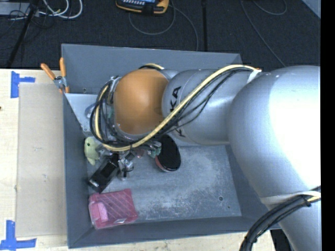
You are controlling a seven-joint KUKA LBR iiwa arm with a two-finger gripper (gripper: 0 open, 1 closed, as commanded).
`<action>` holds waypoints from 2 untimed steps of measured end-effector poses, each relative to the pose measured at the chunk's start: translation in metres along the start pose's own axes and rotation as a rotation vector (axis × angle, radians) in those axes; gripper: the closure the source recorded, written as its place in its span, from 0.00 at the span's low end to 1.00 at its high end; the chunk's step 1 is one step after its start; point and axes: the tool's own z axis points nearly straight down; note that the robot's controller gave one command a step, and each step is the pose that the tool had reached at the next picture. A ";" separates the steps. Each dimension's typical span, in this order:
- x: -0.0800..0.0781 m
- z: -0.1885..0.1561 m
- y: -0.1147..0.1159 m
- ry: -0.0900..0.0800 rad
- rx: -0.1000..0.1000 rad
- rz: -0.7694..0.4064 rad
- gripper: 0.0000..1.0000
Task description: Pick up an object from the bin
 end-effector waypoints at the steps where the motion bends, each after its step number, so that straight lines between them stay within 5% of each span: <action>1: 0.000 0.000 0.000 0.000 0.000 0.000 1.00; 2: 0.001 -0.003 0.001 0.002 -0.001 0.001 1.00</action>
Offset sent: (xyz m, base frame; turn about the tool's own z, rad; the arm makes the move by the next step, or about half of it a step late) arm -0.0001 -0.0002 0.1014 0.0000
